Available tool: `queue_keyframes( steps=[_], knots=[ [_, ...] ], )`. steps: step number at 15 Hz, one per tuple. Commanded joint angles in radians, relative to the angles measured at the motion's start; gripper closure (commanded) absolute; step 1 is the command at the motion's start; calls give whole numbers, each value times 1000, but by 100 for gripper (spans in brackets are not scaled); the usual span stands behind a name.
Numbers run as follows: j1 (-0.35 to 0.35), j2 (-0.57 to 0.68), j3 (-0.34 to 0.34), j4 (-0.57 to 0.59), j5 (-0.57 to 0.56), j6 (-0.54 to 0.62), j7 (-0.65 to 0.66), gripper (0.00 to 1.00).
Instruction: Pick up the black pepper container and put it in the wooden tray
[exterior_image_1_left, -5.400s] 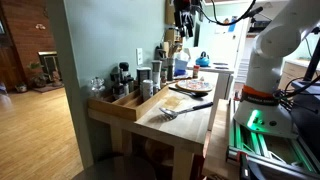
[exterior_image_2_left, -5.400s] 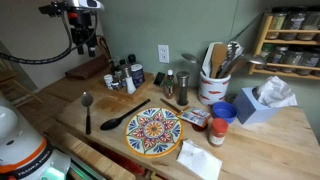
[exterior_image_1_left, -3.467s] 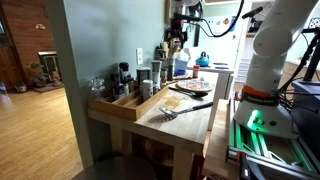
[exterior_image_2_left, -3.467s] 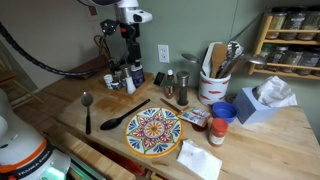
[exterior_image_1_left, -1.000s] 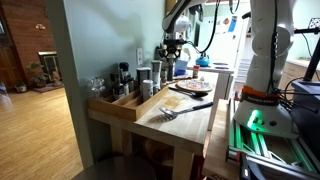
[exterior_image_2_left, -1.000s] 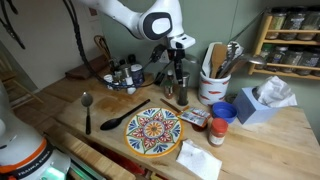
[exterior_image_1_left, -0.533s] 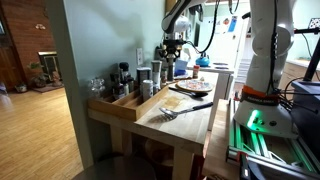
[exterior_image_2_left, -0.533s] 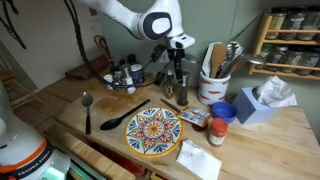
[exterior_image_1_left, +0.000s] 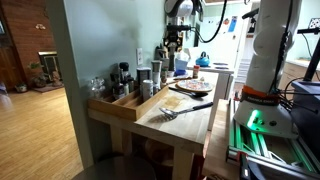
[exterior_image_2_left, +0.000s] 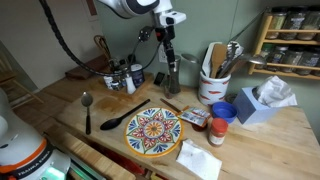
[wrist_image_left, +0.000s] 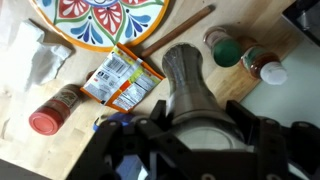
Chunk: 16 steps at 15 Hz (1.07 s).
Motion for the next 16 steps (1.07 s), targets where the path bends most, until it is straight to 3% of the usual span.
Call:
queue_keyframes(
  steps=[1,9,12,16],
  knots=[
    [8,-227,40,-122,-11,-39,-111,61],
    [80,-522,176,-236,118,27,-284,61],
    [133,-557,213,-259,191,81,-331,61],
    [180,-541,279,-294,205,153,-342,61]
  ],
)
